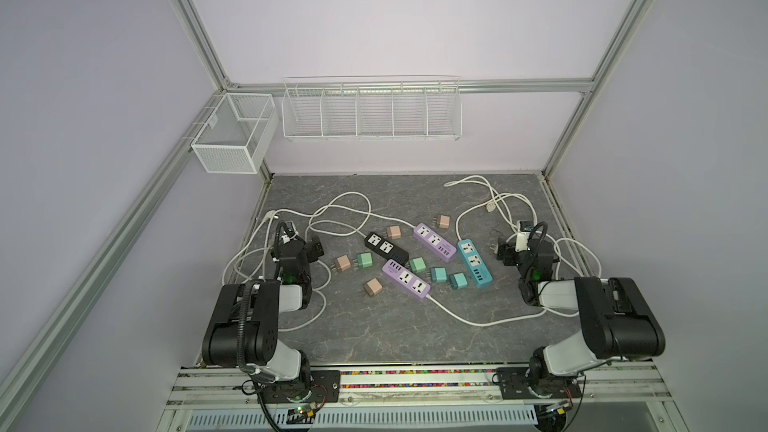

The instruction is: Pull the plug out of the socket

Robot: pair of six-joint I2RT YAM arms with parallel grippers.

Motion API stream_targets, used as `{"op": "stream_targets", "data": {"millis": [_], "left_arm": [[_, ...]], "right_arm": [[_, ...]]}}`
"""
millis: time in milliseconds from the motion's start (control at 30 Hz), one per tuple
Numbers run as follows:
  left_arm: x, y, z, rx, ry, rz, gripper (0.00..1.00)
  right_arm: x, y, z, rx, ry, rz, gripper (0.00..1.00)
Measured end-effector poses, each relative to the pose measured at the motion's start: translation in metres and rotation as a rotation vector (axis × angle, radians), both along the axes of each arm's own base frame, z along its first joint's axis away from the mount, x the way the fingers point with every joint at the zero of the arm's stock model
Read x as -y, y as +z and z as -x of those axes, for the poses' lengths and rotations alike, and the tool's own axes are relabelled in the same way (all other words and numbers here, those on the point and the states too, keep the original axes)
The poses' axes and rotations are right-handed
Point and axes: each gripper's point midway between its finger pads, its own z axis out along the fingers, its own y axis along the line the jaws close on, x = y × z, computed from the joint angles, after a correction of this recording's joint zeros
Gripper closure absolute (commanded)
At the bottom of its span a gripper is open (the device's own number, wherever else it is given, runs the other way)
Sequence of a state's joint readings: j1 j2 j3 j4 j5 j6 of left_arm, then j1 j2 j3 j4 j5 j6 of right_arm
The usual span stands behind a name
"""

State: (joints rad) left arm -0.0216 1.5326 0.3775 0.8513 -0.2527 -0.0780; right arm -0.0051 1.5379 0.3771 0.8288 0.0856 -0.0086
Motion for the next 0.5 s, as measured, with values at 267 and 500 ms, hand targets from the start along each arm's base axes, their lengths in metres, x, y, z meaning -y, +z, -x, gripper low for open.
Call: {"op": "stream_targets", "data": {"millis": [267, 500], "left_arm": [[0.0021, 0.0058, -0.0028, 0.027, -0.013, -0.004, 0.01], [0.0026, 0.0072, -0.0034, 0.034, -0.017, -0.003, 0.01]], "right_arm": [[-0.0003, 0.0002, -0.0002, 0.001, 0.001, 0.0, 0.12], [-0.0005, 0.0003, -0.0002, 0.001, 0.002, -0.001, 0.12]]}}
